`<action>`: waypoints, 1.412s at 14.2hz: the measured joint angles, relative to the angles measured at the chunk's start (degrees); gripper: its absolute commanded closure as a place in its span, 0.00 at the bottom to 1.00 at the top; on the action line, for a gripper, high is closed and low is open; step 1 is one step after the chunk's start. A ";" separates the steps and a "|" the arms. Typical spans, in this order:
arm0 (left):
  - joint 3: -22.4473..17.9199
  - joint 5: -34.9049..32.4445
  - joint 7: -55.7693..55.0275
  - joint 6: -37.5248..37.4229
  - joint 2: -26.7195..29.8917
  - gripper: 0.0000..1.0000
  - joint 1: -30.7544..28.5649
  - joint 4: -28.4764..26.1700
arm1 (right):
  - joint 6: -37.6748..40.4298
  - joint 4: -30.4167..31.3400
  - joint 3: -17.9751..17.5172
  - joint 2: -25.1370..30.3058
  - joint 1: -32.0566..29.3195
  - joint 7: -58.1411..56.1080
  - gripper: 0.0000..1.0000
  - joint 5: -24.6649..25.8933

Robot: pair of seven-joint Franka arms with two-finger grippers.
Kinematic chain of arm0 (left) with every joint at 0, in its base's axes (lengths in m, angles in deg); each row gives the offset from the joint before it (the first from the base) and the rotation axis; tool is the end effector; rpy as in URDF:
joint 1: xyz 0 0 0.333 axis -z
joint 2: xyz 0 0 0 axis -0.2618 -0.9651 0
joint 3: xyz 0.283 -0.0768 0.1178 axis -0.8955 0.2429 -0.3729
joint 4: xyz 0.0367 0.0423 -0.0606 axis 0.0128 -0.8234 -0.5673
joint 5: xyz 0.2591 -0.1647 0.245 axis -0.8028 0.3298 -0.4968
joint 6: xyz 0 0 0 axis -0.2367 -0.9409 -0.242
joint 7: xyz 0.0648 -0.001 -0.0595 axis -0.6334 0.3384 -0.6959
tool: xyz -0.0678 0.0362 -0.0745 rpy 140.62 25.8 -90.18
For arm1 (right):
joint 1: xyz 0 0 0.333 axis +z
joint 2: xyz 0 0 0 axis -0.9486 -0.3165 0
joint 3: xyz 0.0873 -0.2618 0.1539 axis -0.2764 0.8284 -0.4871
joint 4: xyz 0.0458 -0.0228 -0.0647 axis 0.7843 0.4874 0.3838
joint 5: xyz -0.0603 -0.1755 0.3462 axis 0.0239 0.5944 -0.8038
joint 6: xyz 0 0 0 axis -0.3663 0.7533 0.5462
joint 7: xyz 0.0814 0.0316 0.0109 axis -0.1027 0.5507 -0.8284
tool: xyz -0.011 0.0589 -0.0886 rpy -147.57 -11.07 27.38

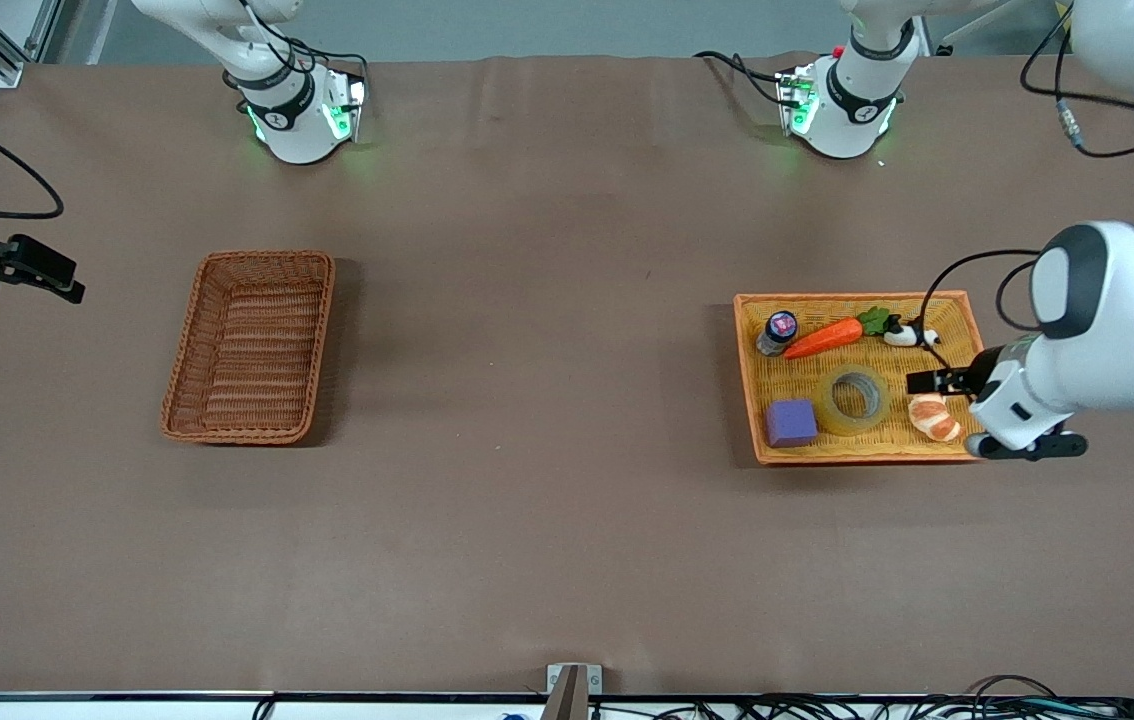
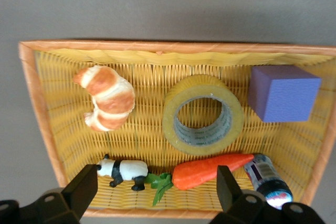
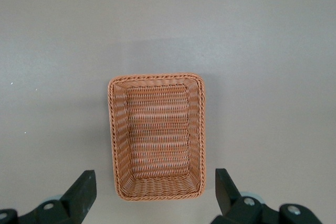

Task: Move tape to another basket
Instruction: 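Reach the left gripper down over the yellow tape roll in the tray, then close the left gripper on the tape roll rim and lift it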

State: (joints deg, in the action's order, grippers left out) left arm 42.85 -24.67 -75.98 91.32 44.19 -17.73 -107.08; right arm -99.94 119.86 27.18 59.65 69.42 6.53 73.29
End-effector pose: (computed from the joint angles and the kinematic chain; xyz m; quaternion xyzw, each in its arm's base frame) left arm 0.6337 -0.0237 0.3378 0.9919 0.0099 -0.1259 0.0114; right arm 0.5628 -0.0320 0.6063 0.9998 -0.0222 -0.0022 0.0012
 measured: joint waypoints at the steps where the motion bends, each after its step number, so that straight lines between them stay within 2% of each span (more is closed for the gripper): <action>1: -0.01 -0.11 0.00 1.06 -1.13 0.00 -0.07 -0.71 | 0.00 0.00 0.02 0.00 -0.01 0.00 0.00 0.00; 4: -0.01 -0.63 0.00 6.45 -3.31 0.01 -0.09 -3.07 | 0.00 0.00 0.10 0.00 -0.08 0.00 0.00 0.00; 7: 0.09 -0.70 0.00 7.80 -5.61 0.01 0.34 -4.02 | -0.01 0.00 0.12 0.00 -0.13 0.00 0.00 0.00; 14: 0.40 -0.71 -0.87 11.45 -10.51 0.13 2.19 -4.05 | 0.12 0.00 0.04 0.00 -0.13 0.00 0.00 0.00; 16: 0.40 -0.71 -1.39 11.71 -11.85 0.27 2.76 -4.10 | 0.12 0.00 0.04 0.00 -0.14 0.00 0.00 0.00; 18: 0.35 -0.71 -1.43 11.76 -12.38 0.58 2.39 -4.15 | 0.02 0.00 0.02 0.00 -0.13 0.00 0.00 0.00; 19: 0.29 -0.72 -1.40 11.76 -12.39 0.69 2.20 -4.22 | -0.08 0.00 -0.01 0.00 -0.13 0.00 0.00 0.00; 20: 0.22 -0.81 -1.31 11.78 -12.37 0.75 2.06 -4.21 | -0.10 0.00 -0.04 0.00 -0.13 0.00 0.00 0.00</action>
State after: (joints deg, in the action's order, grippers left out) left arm 43.07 -25.48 -77.29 103.10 31.82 -15.67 -111.29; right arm -100.04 119.85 27.14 59.65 69.29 6.53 73.29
